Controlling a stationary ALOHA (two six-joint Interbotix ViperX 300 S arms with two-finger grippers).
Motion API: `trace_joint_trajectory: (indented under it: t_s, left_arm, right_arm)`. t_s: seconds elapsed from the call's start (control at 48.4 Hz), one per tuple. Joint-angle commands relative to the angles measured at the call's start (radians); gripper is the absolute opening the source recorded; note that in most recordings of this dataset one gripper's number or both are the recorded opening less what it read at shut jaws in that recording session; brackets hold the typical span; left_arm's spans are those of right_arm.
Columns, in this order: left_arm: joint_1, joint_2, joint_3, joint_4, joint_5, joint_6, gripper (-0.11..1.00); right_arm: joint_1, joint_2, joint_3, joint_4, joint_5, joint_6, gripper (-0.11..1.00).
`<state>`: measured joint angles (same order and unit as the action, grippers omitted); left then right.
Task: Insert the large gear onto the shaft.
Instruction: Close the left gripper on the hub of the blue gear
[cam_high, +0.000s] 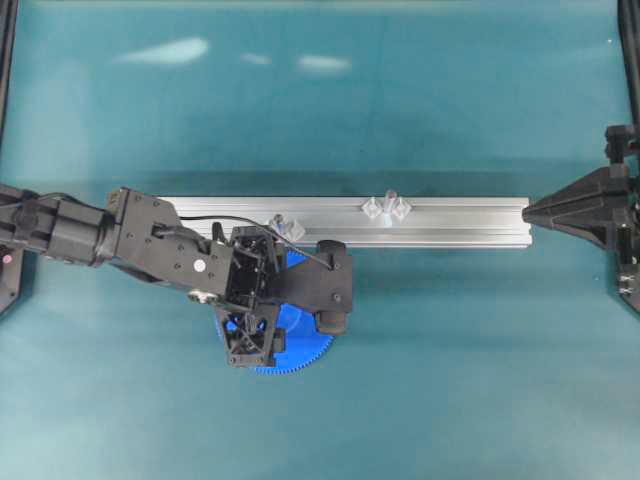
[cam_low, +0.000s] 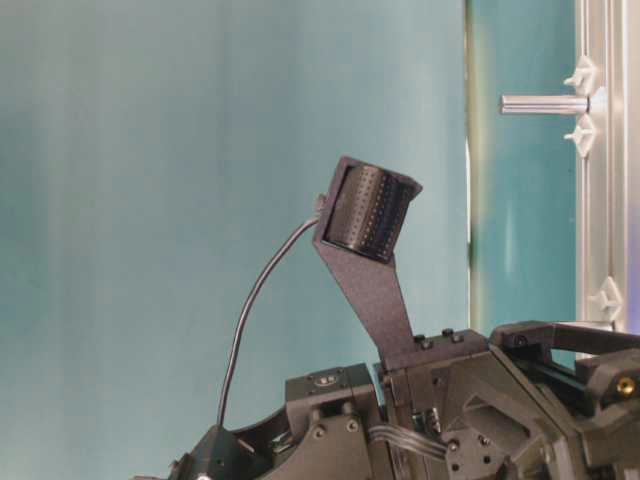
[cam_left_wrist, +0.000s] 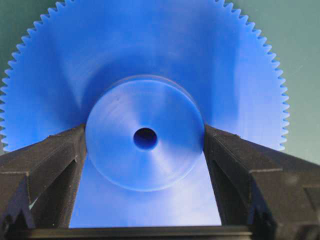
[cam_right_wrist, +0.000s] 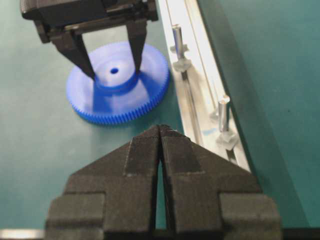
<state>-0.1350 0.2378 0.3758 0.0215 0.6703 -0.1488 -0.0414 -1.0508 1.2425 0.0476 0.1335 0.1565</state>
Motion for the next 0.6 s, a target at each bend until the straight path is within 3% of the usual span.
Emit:
trace_joint_trajectory:
  t_s: [0.0, 0.579]
  left_arm:
    - [0.003, -0.015, -0.006, -0.003, 0.023, -0.008, 0.77]
    - [-0.006, -0.087, -0.112, -0.003, 0.216, -0.008, 0.77]
  right_arm:
    - [-0.002, 0.006, -0.011, 0.0, -0.008, 0.009, 0.05]
    - [-0.003, 0.006, -0.011, 0.0, -0.008, 0.009, 0.05]
